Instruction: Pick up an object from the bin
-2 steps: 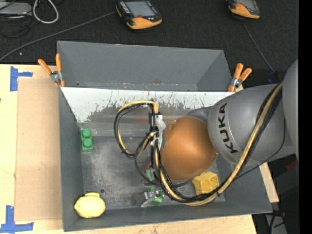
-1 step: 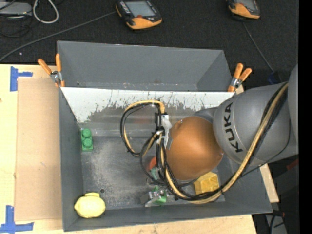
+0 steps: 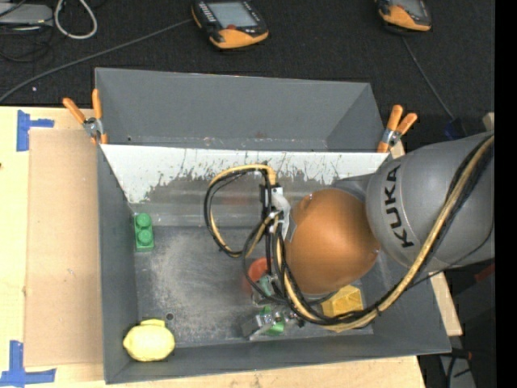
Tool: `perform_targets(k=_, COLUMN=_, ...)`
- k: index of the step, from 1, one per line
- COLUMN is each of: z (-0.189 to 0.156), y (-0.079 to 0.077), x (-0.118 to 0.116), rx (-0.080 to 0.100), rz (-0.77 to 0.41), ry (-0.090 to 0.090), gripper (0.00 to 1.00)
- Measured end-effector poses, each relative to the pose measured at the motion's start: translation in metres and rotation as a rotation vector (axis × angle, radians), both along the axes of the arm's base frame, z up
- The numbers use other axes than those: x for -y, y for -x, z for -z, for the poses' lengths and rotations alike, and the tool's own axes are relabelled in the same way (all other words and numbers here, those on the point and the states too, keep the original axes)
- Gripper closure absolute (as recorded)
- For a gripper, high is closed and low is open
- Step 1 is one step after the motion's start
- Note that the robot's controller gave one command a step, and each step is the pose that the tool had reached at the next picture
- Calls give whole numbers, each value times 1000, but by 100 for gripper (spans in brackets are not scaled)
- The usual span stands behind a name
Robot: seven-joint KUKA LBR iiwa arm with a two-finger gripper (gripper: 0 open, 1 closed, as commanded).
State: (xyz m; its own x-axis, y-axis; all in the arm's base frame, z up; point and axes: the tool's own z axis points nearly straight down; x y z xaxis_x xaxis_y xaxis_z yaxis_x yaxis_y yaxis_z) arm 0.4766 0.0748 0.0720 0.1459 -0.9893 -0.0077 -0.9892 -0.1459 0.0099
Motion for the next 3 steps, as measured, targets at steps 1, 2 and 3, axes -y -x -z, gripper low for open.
perform_targets(k=1, z=0, y=-1, x=5, rx=0, rz=-12, ry=0, gripper=100)
perform_targets(k=2, z=2, y=-9, x=-5, rx=0, rz=-150, ry=-3, gripper=100)
perform_targets(k=3, z=-6, y=-6, x=12, rx=-5, rz=-111, ry=-2, gripper=100)
